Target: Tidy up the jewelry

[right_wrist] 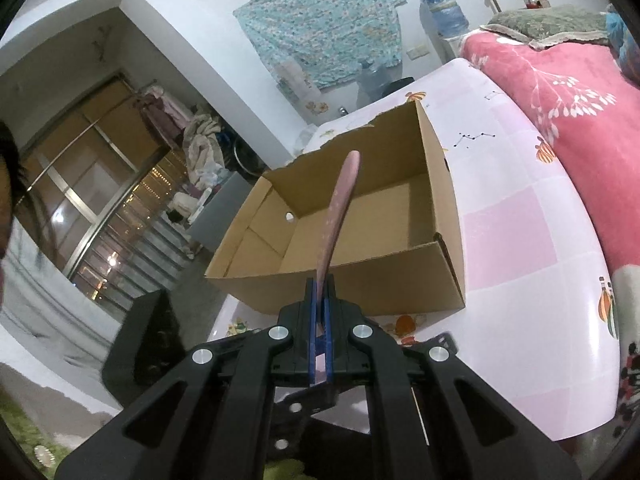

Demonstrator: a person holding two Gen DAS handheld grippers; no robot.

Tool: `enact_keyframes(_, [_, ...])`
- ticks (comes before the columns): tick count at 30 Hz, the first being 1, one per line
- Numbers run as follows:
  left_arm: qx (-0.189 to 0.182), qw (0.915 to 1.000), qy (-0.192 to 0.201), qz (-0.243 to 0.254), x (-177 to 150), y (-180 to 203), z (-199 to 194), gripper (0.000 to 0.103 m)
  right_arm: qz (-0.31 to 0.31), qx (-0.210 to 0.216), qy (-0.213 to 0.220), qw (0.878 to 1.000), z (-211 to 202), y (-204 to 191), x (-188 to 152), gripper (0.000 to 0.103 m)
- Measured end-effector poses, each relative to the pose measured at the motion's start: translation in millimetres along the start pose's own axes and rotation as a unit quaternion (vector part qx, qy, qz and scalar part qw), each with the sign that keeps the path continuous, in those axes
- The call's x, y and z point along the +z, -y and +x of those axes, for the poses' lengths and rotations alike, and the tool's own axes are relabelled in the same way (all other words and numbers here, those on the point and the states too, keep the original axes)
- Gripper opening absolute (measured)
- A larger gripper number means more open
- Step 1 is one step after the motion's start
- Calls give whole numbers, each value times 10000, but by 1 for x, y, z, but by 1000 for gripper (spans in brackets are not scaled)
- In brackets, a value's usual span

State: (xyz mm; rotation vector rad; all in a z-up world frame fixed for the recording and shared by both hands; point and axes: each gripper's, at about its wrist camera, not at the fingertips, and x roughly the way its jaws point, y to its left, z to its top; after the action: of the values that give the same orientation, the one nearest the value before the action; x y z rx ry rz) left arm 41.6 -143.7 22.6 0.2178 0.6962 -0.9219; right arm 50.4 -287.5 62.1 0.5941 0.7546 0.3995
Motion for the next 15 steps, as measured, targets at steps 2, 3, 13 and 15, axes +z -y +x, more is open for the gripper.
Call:
enact_keyframes(2, [-85, 9999, 64, 35, 1, 1, -2, 31, -4, 24, -14, 10000, -4, 0, 2, 3])
enact_keyframes(3, [-130, 9998, 103, 56, 3, 1, -3, 27, -8, 40, -22, 10000, -6, -1, 3, 3])
enact_keyframes(13, [-342, 9979, 278, 471, 10, 16, -8, 0, -102, -21, -55, 9999, -20, -5, 6, 3])
enact_keyframes(15, [-375, 9976, 303, 503, 11, 18, -9, 0, -83, -36, -22, 10000, -23, -3, 6, 3])
